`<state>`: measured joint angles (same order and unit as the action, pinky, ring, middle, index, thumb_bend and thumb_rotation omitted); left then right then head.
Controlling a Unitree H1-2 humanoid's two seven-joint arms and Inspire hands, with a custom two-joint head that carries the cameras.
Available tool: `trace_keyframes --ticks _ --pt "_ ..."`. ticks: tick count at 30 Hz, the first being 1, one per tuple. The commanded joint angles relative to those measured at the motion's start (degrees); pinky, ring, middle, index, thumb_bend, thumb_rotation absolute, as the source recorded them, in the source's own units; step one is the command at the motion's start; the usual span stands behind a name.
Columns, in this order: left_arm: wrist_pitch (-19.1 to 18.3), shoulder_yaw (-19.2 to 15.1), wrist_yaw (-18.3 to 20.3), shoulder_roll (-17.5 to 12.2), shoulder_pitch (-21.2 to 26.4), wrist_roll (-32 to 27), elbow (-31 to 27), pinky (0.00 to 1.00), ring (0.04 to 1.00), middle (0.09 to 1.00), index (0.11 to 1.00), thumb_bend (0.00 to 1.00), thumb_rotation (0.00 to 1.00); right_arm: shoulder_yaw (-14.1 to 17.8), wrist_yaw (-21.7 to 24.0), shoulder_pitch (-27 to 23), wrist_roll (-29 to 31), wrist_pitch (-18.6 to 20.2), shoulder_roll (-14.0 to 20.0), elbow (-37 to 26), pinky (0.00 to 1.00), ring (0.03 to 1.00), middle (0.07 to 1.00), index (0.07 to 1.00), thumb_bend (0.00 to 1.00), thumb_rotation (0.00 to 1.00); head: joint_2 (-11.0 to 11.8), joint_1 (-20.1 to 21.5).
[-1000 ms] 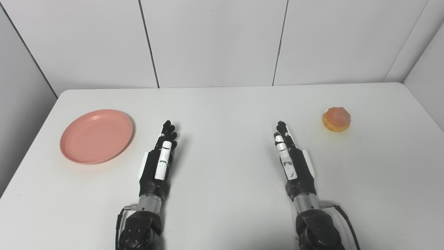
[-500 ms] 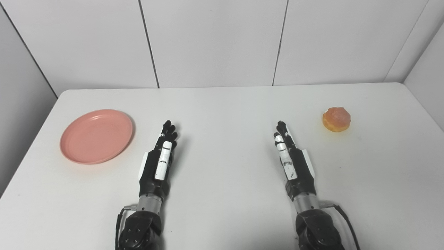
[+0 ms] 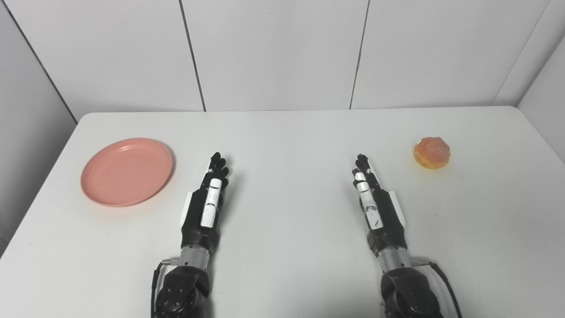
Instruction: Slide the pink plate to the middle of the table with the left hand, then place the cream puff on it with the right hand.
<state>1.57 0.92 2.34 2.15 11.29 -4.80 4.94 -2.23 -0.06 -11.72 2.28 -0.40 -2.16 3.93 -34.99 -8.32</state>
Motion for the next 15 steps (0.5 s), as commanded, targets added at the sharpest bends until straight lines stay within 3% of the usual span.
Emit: trace_keyframes --ticks 1,2,6,11,15 --pt "-0.5 1.8 0.5 0.4 -0.6 2.0 0.7 1.0 0.999 1.0 0.992 0.57 0.99 0.5 1.8 0.4 1.2 -0.3 1.3 -0.3 1.0 0.998 0.999 0.992 0.57 0.91 0.2 -0.6" --pt "-0.3 2.3 -0.2 0.9 -0.7 2.9 0.9 1.0 1.0 1.0 0.995 0.58 0.99 1.0 2.5 0.6 2.4 -0.7 1.8 -0.1 1.0 0.999 1.0 0.994 0.56 0.91 1.0 -3.3" --pt "1.2 3.0 -2.1 2.6 -0.1 4.6 2.9 1.0 1.0 1.0 0.994 0.57 1.0 2.3 4.8 0.4 5.5 -1.1 3.2 1.3 1.0 1.0 1.0 0.981 0.54 0.91 2.2 -7.1" --pt "4.5 2.5 -3.9 4.2 1.3 5.2 6.1 1.0 1.0 1.0 0.993 0.49 1.0 3.1 6.4 -0.4 6.7 -4.7 3.8 5.1 1.0 1.0 1.0 1.0 0.53 0.88 3.0 -8.2" --pt "6.0 1.3 -4.6 4.0 2.5 5.2 7.5 1.0 1.0 1.0 1.0 0.51 1.0 3.5 6.4 -1.0 6.4 -5.4 4.1 6.6 1.0 1.0 1.0 1.0 0.54 0.88 3.5 -8.5"
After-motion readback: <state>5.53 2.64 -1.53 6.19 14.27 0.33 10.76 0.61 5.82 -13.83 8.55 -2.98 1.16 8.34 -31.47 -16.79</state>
